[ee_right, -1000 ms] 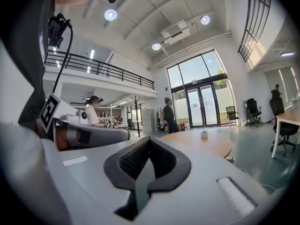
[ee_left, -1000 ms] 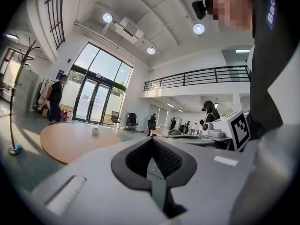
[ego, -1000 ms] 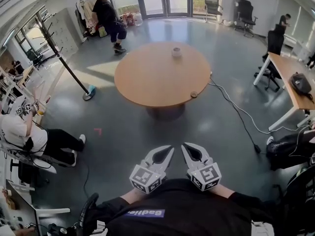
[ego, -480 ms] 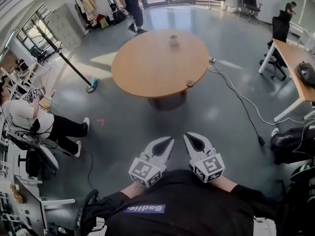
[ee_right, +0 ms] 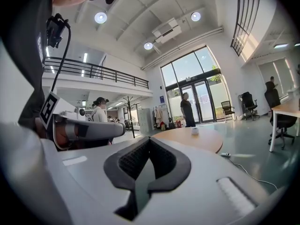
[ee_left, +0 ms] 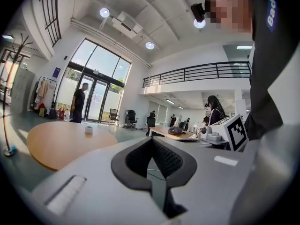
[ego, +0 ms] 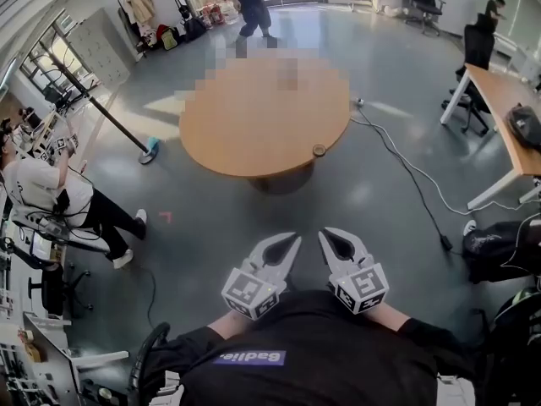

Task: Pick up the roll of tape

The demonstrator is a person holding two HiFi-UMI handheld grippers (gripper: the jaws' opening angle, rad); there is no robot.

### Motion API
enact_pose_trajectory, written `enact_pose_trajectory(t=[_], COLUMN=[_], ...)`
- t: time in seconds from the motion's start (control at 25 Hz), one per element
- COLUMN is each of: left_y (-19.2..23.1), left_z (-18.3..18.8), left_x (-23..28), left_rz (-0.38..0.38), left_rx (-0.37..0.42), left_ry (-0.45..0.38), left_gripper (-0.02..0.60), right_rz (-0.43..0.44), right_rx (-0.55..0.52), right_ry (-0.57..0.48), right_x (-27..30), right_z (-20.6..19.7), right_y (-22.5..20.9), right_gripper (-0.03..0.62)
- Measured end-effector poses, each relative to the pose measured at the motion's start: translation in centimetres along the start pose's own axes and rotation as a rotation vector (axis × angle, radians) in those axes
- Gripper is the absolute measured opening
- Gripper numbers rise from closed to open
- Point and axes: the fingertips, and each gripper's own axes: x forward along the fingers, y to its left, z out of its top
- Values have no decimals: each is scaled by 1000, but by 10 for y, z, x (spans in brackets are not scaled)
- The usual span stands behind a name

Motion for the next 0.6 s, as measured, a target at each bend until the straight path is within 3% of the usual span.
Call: enact_pose_trajectory(t=[0.24,0.6], left_y=[70,228], left_z=[13,61], left_x=[43,91], left_rz=[-83,-147], left_rx=[-15,-1], left_ry=[-19,-50], left_gripper=[19,19], right_rz=[-91,-185], right_rx=[-5,23], right_ry=[20,44], right_x=[66,220], right_z=[7,34], right_y=[-40,-85], right_gripper=[3,3])
